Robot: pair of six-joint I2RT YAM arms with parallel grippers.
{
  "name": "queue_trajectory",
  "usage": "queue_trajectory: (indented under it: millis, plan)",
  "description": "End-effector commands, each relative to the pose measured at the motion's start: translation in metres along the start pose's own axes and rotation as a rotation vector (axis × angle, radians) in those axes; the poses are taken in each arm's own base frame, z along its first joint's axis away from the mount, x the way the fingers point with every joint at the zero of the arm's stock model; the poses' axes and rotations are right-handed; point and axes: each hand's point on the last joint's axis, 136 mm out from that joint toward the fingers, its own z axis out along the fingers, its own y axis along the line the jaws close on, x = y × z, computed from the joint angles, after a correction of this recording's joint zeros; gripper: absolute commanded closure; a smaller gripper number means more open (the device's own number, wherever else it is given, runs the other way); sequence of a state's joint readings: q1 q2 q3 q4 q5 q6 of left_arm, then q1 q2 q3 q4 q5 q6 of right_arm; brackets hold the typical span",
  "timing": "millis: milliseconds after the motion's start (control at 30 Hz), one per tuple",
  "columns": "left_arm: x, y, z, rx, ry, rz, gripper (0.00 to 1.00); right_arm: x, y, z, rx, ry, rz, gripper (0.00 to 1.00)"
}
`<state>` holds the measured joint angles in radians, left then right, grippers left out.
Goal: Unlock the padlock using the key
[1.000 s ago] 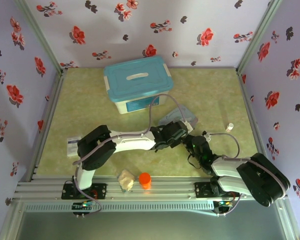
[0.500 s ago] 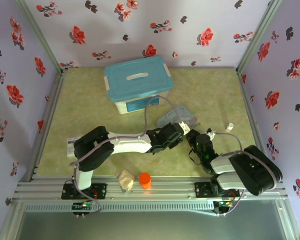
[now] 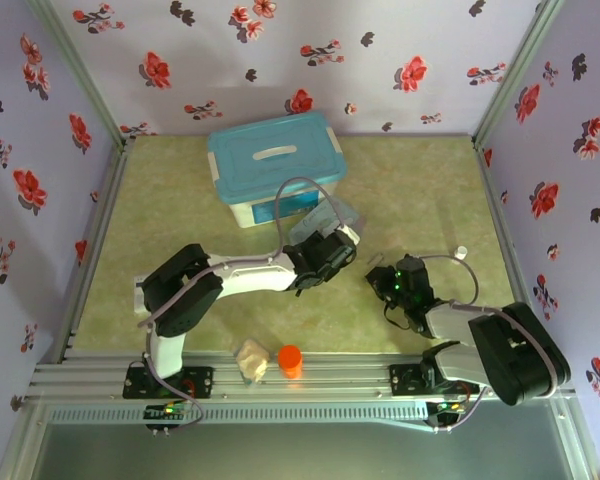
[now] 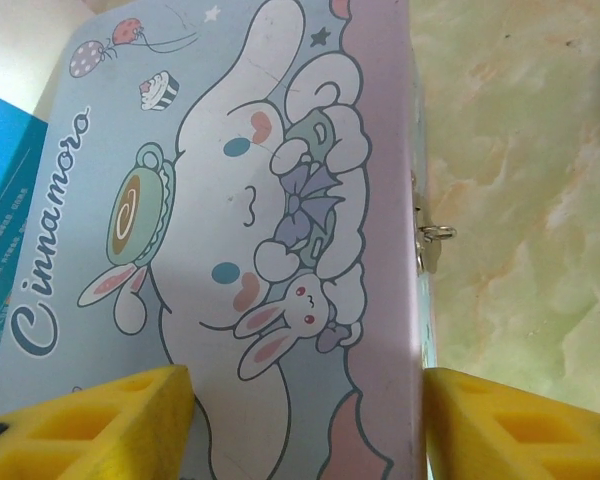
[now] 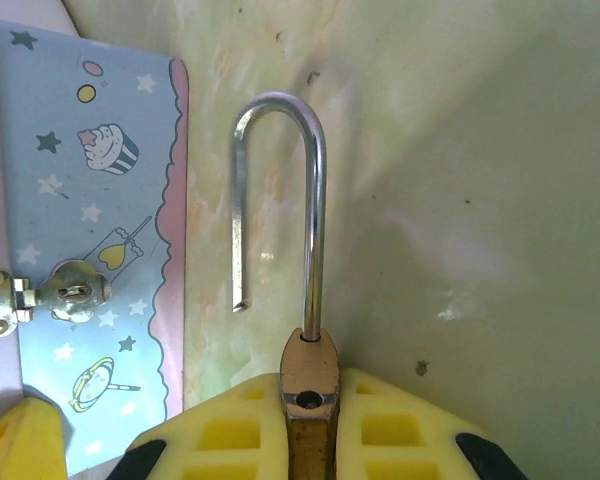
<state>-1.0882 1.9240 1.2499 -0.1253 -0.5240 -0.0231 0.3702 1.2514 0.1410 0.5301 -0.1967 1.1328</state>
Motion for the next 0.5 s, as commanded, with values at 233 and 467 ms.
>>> queue_trajectory:
  millis: [233, 467]
  plan:
    - [0.050, 0.022, 0.003, -0.028, 0.163, 0.098, 0.33, 0.035, -0.050, -0.021, 0.323, 0.338, -0.139, 1.00]
    - [0.038, 0.040, -0.008, -0.050, 0.118, 0.052, 0.29, 0.018, -0.048, -0.034, 0.434, 0.332, -0.212, 0.86]
